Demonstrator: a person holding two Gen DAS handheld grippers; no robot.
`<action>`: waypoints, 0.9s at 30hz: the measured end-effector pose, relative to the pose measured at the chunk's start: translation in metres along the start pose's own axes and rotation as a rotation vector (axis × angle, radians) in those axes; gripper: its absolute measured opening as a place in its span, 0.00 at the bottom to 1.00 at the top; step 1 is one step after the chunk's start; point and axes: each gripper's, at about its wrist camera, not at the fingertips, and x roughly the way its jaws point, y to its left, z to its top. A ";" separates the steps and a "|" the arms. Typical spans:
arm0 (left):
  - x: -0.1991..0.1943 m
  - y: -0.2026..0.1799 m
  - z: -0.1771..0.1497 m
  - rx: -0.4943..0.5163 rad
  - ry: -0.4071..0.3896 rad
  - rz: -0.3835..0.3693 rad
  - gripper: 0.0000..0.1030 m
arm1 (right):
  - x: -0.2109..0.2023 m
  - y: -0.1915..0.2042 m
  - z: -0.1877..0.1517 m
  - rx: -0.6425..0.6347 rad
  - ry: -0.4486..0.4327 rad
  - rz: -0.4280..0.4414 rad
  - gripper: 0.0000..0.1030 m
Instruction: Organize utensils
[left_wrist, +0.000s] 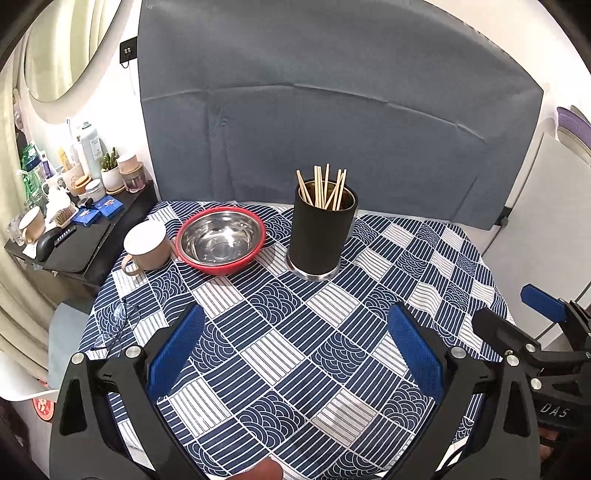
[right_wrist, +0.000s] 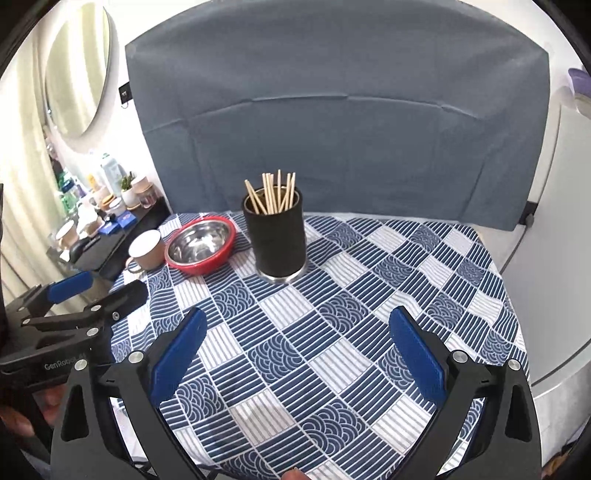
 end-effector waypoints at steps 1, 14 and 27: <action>0.000 0.000 0.000 -0.008 0.010 0.000 0.94 | 0.001 -0.001 0.000 0.013 0.009 0.005 0.92; 0.003 -0.005 0.003 0.030 0.031 0.008 0.94 | 0.006 -0.006 0.001 0.026 0.023 -0.011 0.92; 0.009 -0.005 0.007 0.018 0.023 -0.006 0.94 | 0.006 -0.009 0.005 0.012 -0.011 -0.018 0.92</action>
